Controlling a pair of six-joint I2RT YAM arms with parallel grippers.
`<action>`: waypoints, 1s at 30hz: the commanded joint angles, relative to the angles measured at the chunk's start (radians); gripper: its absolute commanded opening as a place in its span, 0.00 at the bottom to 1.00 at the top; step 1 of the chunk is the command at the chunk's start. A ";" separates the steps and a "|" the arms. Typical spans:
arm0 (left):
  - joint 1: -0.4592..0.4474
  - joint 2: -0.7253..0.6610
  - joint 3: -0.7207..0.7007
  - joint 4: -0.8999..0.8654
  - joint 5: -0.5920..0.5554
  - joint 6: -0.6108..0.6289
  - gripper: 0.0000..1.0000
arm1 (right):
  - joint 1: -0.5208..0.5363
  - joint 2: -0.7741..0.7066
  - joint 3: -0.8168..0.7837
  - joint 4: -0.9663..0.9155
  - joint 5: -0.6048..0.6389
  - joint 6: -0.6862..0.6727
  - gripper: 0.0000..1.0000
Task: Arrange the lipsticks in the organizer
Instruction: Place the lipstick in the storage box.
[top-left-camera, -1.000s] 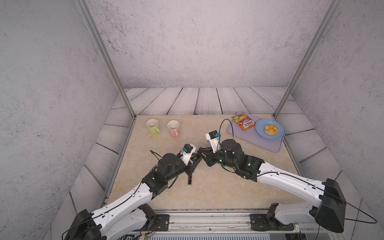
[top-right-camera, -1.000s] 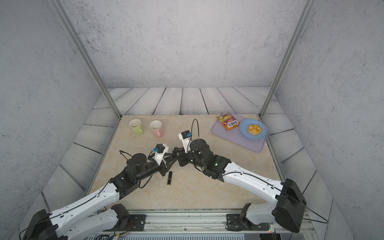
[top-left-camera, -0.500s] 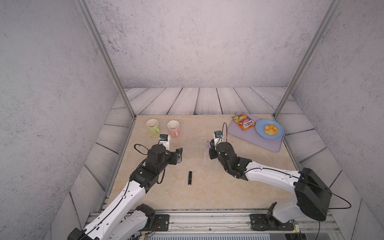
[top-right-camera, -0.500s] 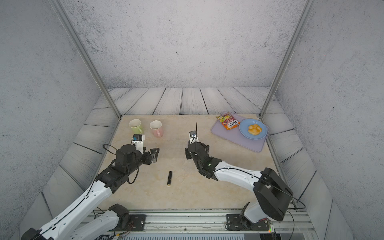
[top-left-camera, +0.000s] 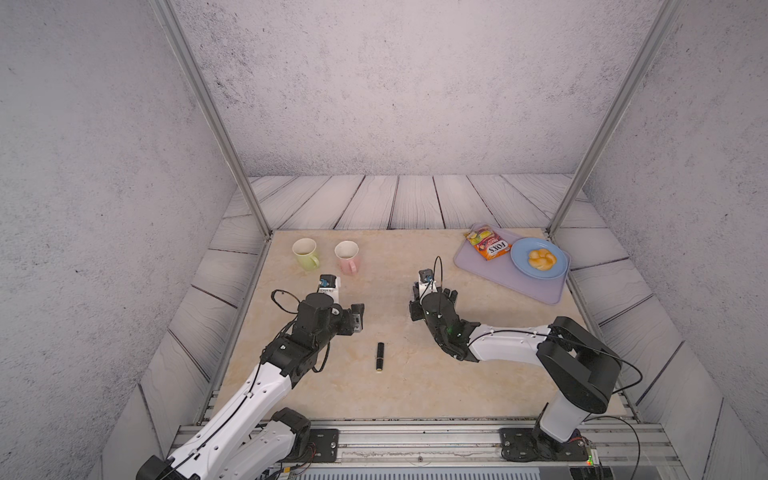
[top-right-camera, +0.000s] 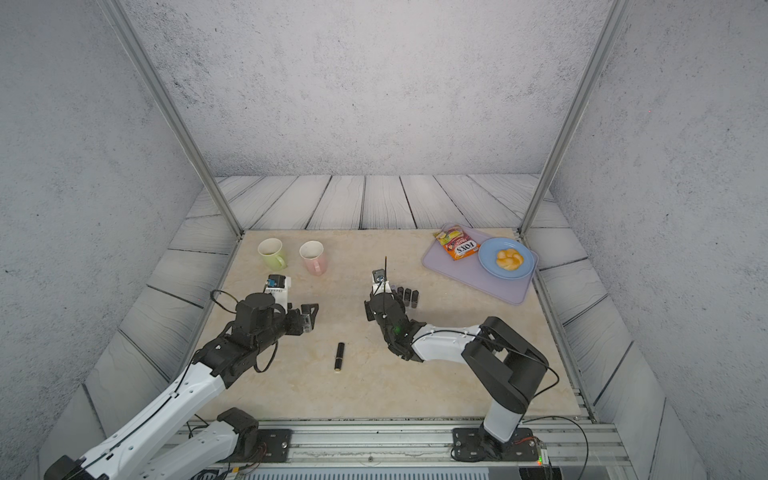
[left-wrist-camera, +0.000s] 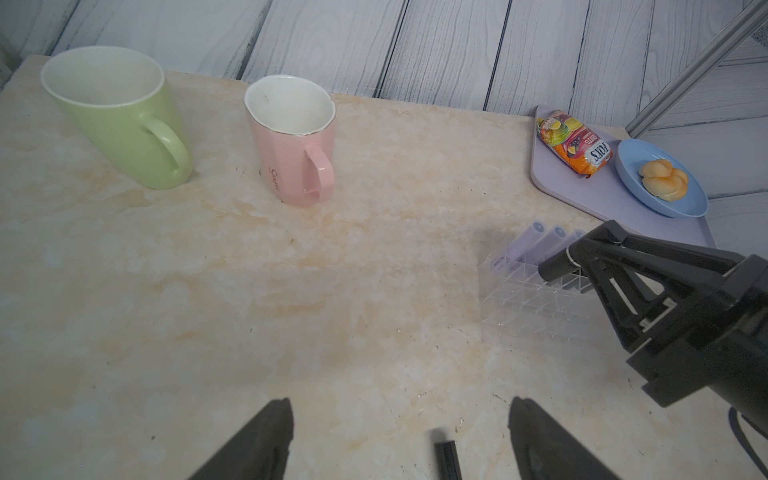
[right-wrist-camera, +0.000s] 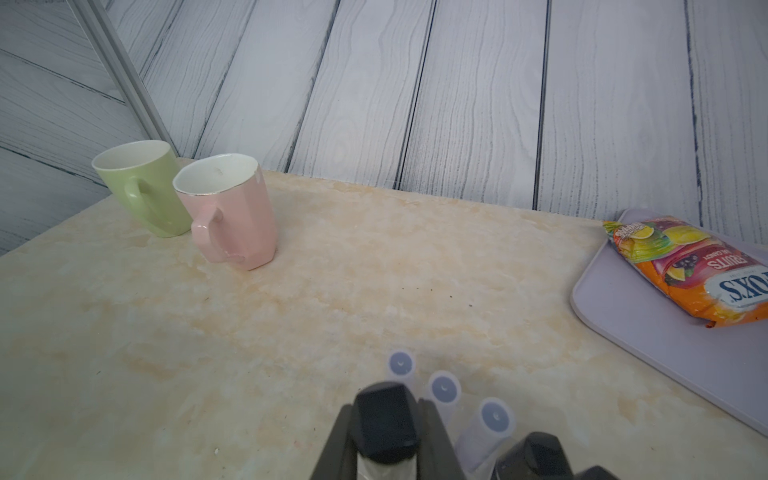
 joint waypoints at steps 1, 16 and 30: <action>0.001 -0.004 -0.012 0.008 -0.001 -0.011 0.87 | 0.002 0.038 0.027 0.060 0.016 -0.014 0.01; 0.002 0.007 -0.018 0.018 0.017 -0.022 0.87 | -0.005 0.124 0.037 0.096 0.009 0.028 0.00; 0.004 0.017 -0.003 -0.002 0.029 -0.041 0.86 | -0.009 0.136 0.006 0.105 0.044 0.060 0.00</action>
